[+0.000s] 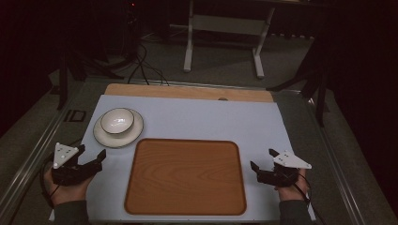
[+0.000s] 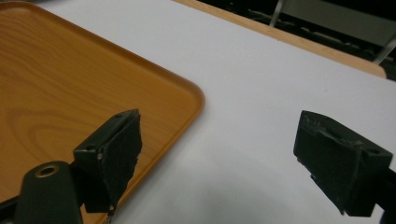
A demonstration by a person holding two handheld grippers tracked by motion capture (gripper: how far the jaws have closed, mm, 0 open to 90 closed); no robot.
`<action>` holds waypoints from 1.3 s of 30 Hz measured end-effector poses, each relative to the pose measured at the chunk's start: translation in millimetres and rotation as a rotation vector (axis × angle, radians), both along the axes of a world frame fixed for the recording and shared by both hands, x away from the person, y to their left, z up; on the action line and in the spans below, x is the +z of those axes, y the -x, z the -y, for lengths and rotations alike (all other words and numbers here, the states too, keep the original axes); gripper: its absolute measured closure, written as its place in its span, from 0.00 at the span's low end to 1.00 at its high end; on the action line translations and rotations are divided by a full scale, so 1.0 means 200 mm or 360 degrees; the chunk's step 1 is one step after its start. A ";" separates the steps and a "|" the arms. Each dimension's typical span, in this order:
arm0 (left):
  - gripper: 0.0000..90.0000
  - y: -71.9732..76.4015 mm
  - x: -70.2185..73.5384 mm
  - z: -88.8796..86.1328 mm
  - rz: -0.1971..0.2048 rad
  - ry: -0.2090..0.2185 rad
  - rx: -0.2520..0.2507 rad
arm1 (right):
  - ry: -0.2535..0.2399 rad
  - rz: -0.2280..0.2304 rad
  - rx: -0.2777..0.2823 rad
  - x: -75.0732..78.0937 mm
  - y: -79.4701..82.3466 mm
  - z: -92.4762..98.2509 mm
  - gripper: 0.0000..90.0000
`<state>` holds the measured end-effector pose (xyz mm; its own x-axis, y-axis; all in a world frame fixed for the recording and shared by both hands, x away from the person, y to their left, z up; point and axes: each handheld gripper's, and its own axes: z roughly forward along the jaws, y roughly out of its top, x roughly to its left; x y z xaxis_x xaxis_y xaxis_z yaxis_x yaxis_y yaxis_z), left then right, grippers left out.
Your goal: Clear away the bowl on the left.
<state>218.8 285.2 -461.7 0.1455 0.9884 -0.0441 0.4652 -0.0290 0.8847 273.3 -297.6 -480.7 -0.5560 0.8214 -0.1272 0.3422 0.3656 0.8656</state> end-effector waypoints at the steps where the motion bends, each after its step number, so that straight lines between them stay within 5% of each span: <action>1: 0.31 0.00 0.00 0.00 -0.0001 0.0005 0.0002 | -0.0006 0.0008 0.0006 0.00 0.00 0.00 0.15; 15: 0.36 -0.02 0.01 0.01 0.0001 0.0030 0.0000 | -0.0009 0.0064 -0.0011 0.01 0.00 -0.01 0.15; 26: 0.36 -0.08 0.07 0.00 -0.0044 -0.0021 -0.0039 | -0.0001 0.0073 -0.0023 0.01 0.00 -0.01 0.15; 33: 0.36 -0.14 0.09 -0.02 0.0004 0.0065 -0.0038 | -0.0014 0.0077 -0.0024 0.01 0.01 -0.01 0.15; 39: 0.36 -0.19 0.09 -0.01 -0.0001 0.0044 -0.0042 | -0.0018 0.0080 -0.0024 0.01 0.01 -0.01 0.15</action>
